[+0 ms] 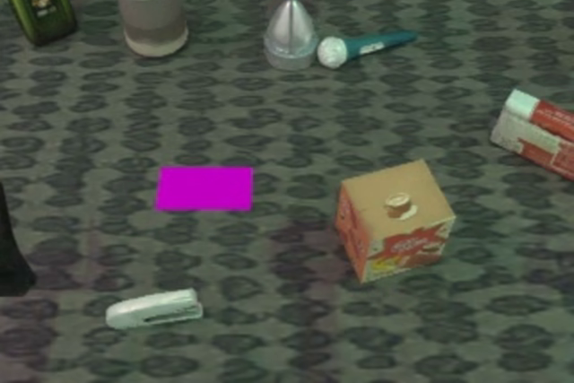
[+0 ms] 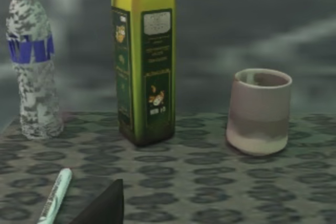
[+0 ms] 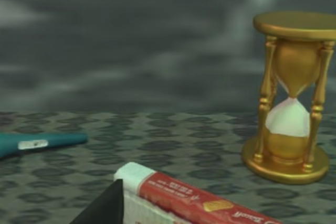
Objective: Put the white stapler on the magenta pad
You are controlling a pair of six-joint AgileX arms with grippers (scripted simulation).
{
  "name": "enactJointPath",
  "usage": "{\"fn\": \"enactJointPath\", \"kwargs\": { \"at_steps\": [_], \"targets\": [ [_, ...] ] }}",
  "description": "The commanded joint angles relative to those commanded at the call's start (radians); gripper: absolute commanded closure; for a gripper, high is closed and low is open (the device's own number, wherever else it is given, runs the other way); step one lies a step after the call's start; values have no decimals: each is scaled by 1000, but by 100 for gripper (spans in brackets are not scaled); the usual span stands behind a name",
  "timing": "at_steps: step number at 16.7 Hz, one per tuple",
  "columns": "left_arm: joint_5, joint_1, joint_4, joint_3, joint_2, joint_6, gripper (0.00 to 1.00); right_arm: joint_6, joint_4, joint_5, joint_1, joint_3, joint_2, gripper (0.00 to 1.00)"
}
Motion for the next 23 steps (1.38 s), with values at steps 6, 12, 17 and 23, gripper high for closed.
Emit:
{"fn": "enactJointPath", "kwargs": {
  "at_steps": [6,12,17,23],
  "targets": [
    [3,-46,-89,98,107,76,0,0,0,0,0,0,0,0],
    [-1,-188,-407,419,566,337,0,0,0,0,0,0,0,0],
    [-1,-328,-722,719,1053,589,0,0,0,0,0,0,0,0],
    [0,-460,-1006,1011,1459,826,0,0,0,0,0,0,0,0]
  ]
}}
